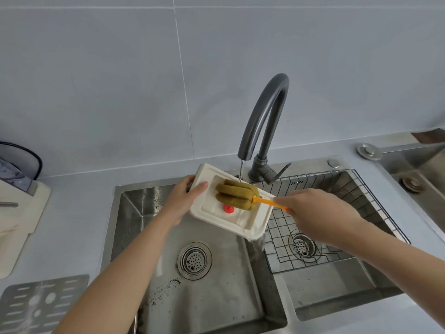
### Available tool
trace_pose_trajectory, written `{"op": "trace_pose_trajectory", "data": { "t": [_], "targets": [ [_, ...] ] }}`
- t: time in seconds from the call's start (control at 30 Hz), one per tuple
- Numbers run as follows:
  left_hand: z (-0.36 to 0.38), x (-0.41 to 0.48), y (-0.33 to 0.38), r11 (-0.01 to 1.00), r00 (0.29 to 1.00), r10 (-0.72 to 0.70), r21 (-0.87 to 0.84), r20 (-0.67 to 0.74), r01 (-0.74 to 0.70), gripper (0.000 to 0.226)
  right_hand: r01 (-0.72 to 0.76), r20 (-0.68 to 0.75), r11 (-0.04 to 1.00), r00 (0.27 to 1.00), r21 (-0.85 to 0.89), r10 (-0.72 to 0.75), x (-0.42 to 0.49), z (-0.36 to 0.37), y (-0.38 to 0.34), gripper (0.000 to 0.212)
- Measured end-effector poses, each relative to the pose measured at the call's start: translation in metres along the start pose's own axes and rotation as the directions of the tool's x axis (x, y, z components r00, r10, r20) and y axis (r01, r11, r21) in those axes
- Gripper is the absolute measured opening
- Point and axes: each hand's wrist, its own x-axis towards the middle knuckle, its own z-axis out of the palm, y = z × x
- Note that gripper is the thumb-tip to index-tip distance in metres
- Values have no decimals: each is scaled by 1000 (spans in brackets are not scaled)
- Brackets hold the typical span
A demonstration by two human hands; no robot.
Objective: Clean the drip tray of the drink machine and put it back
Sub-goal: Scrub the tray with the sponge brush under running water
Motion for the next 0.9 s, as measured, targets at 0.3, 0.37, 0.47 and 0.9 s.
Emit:
{"op": "trace_pose_trajectory", "data": {
  "t": [0.3, 0.37, 0.47, 0.9],
  "targets": [
    [0, 11, 19, 994, 999, -20, 105, 38, 16, 37, 45, -12, 999, 999, -30, -45, 3, 13, -24, 56],
    [2, 14, 22, 993, 1000, -3, 118, 30, 0, 42, 70, 3, 995, 998, -64, -70, 4, 16, -25, 56],
    [6, 15, 23, 991, 1000, 20, 130, 2, -20, 44, 123, 26, 984, 992, -128, -121, 6, 23, -21, 56],
    [-10, 13, 11, 1000, 995, -20, 21, -95, 22, 31, 266, 41, 922, 963, -283, -265, 4, 34, 10, 64]
  ]
}}
